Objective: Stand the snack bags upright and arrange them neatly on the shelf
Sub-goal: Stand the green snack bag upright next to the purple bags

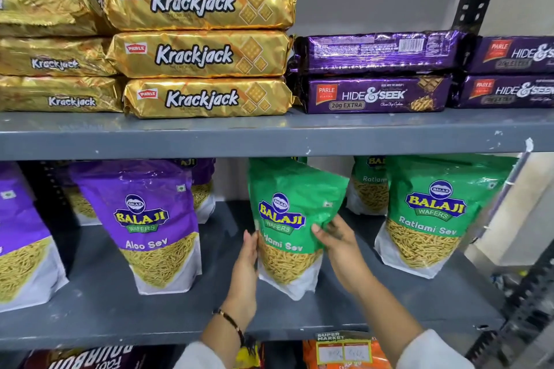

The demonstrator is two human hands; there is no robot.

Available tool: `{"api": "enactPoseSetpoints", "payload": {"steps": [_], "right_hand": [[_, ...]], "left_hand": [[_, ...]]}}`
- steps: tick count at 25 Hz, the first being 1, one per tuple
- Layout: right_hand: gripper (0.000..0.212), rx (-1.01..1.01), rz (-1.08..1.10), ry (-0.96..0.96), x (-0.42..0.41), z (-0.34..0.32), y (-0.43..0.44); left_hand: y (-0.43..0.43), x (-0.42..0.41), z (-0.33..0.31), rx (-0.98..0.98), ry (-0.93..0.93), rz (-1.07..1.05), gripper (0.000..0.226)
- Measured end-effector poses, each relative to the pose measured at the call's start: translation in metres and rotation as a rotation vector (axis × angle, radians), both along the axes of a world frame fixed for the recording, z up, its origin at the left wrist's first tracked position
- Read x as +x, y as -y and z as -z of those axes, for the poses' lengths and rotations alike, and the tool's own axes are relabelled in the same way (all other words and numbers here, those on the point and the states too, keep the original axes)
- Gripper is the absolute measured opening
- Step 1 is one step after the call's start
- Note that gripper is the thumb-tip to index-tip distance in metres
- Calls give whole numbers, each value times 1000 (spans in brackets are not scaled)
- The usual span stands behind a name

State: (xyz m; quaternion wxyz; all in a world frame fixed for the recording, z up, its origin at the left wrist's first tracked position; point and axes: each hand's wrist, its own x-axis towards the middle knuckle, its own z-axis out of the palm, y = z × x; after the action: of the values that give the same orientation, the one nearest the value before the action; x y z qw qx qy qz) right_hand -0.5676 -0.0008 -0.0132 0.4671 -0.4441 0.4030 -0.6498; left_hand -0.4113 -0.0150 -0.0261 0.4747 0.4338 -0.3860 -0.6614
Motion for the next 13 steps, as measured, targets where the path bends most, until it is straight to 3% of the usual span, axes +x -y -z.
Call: {"api": "enactPoseSetpoints", "payload": {"steps": [8,13], "right_hand": [[28,61,14,136,-8,10,27],[24,69,357,137,-38,11,-1]], "left_hand": [[-28,-10,32,-73,-87,-105,46],[-49,-20,22,-178,55,-371,19]]}}
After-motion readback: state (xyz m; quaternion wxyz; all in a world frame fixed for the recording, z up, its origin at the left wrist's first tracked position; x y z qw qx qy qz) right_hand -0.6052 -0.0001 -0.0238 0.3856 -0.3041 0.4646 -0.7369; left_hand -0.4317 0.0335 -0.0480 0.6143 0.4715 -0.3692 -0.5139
